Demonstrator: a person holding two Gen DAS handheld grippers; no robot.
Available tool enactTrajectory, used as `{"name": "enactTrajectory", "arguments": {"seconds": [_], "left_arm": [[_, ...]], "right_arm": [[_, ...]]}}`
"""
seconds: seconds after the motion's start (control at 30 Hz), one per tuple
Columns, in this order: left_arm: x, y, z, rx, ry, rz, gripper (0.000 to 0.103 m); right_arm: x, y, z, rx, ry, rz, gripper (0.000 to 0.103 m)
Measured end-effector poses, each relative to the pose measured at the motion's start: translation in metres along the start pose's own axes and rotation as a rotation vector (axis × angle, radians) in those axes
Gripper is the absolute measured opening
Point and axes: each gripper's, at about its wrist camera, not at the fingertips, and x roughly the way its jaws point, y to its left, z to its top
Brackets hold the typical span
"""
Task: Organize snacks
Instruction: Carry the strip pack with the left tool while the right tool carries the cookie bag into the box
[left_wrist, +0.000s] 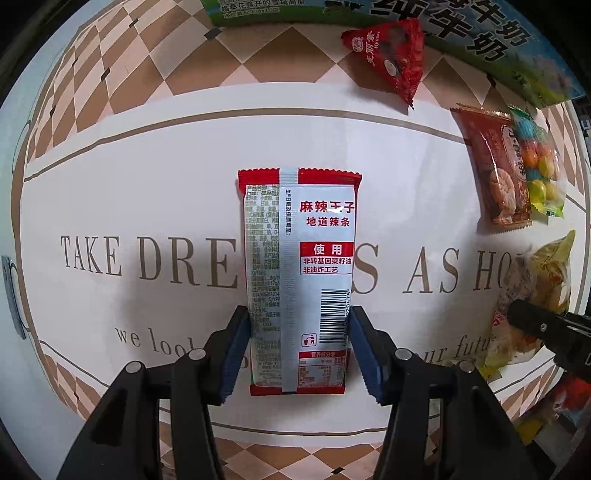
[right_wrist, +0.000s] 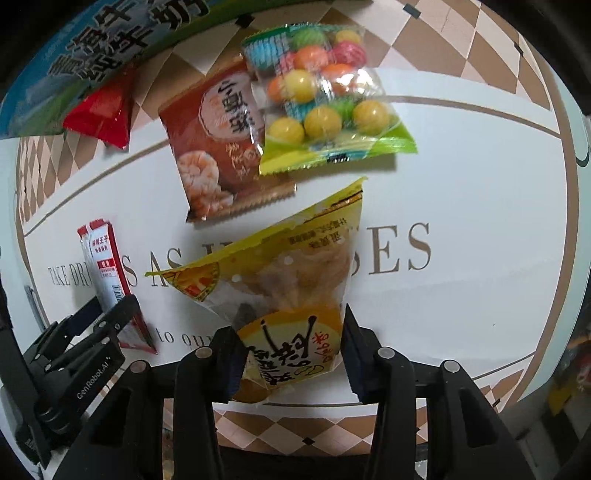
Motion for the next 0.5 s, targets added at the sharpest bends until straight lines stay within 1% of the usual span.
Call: {"name": "enactTrajectory", "arguments": {"seconds": [0.13, 0.2, 0.27, 0.37, 0.5], "left_arm": [[0.004, 0.003, 0.002, -0.012, -0.004, -0.012, 0.050], [0.005, 0.013, -0.004, -0.015, -0.009, -0.013, 0.047], [0.002, 0.012, -0.006, -0.013, -0.011, -0.018, 0.046], [-0.010, 0.006, -0.011, -0.004, -0.023, -0.025, 0.045], [-0.033, -0.002, -0.015, 0.006, -0.053, -0.067, 0.045]], "right_arm": [[0.000, 0.001, -0.003, -0.019, -0.019, -0.011, 0.048], [0.000, 0.003, -0.005, -0.029, -0.035, -0.017, 0.046], [-0.004, 0.004, -0.008, -0.039, -0.046, -0.014, 0.044], [-0.007, 0.008, -0.017, -0.045, -0.051, 0.012, 0.041], [-0.026, 0.010, -0.023, -0.071, -0.073, 0.052, 0.039]]}}
